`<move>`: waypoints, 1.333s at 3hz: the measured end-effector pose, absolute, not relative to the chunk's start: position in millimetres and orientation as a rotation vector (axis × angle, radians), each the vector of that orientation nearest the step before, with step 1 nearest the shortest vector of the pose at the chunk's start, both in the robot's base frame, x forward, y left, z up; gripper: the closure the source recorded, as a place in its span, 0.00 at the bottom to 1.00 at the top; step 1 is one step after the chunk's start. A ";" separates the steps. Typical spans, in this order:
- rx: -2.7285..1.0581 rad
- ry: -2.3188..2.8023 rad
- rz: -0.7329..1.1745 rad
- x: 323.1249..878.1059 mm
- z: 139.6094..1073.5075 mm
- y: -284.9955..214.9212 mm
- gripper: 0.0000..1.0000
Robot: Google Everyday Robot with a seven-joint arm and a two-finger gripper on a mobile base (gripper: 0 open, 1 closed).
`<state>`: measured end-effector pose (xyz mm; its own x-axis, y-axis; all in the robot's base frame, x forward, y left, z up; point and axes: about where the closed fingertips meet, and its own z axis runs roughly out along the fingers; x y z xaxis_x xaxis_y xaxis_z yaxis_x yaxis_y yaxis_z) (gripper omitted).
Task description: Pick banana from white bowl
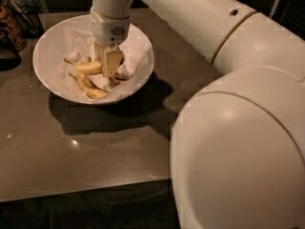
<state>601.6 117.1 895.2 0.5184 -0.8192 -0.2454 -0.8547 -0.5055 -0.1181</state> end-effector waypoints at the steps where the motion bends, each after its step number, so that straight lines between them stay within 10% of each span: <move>1: -2.502 1.383 0.190 595.3 920.9 119.8 1.00; 4: -2.453 1.388 0.236 542.7 948.5 122.1 1.00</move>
Offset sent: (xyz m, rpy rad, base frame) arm -0.0086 -0.0013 0.0231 0.0169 -0.0331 0.0072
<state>542.7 122.1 948.5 0.5164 -0.8048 -0.2926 -0.8563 -0.4813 -0.1876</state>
